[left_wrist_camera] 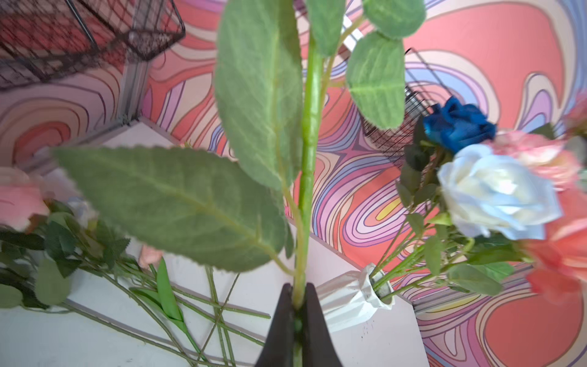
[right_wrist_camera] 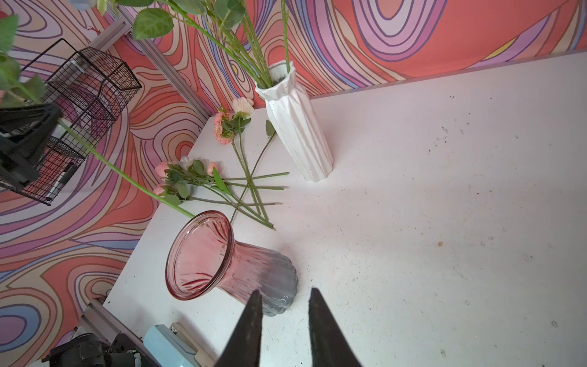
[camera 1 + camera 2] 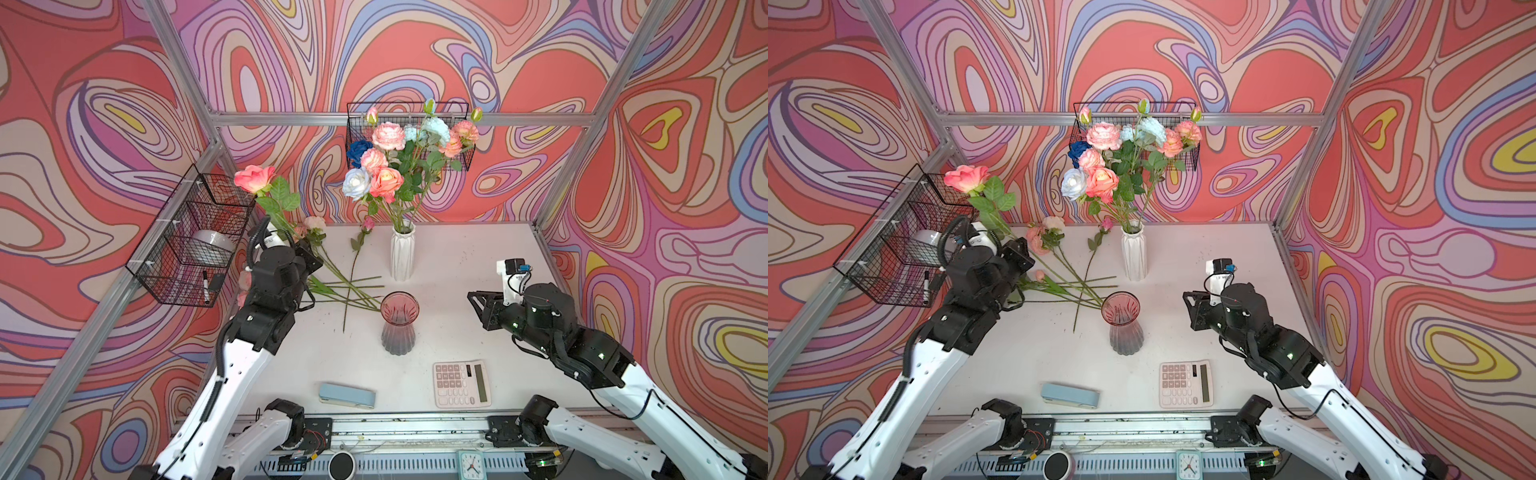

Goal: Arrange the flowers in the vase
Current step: 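Lift the pink rose high with the left gripper over the pink vase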

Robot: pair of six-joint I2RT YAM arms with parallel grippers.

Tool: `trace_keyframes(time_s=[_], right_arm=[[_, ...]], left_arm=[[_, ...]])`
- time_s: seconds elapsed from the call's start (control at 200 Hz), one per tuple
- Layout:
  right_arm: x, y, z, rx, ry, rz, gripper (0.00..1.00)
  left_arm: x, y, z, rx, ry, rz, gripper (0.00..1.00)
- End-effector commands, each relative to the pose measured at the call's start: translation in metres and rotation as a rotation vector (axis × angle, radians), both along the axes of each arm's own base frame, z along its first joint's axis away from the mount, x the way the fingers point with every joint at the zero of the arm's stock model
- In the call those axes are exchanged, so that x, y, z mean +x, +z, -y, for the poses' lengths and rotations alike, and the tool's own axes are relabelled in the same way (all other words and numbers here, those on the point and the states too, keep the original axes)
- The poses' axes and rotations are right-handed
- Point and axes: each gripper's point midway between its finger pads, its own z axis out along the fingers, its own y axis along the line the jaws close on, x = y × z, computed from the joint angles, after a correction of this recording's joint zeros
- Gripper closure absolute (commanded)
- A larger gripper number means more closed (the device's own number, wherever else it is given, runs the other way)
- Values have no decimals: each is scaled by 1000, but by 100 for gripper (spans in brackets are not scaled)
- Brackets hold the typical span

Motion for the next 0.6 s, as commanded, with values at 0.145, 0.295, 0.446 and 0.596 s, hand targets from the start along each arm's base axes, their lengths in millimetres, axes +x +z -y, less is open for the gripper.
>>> trace_keyframes(time_s=[0.145,0.295,0.446,0.596], right_arm=[[2,16,0,14,-4,34,74],[3,16,-2,22,-2,30,74],[3,17,-4,33,-2,29,74],[4,17,-3,32,-7,24,74]], left_arm=[[-62,73,18,165,-230,112,100],[-75,112,53,163,-428,222,100],[-67,129,87,202,-520,278,100],[-53,137,124,301,-538,328,100]])
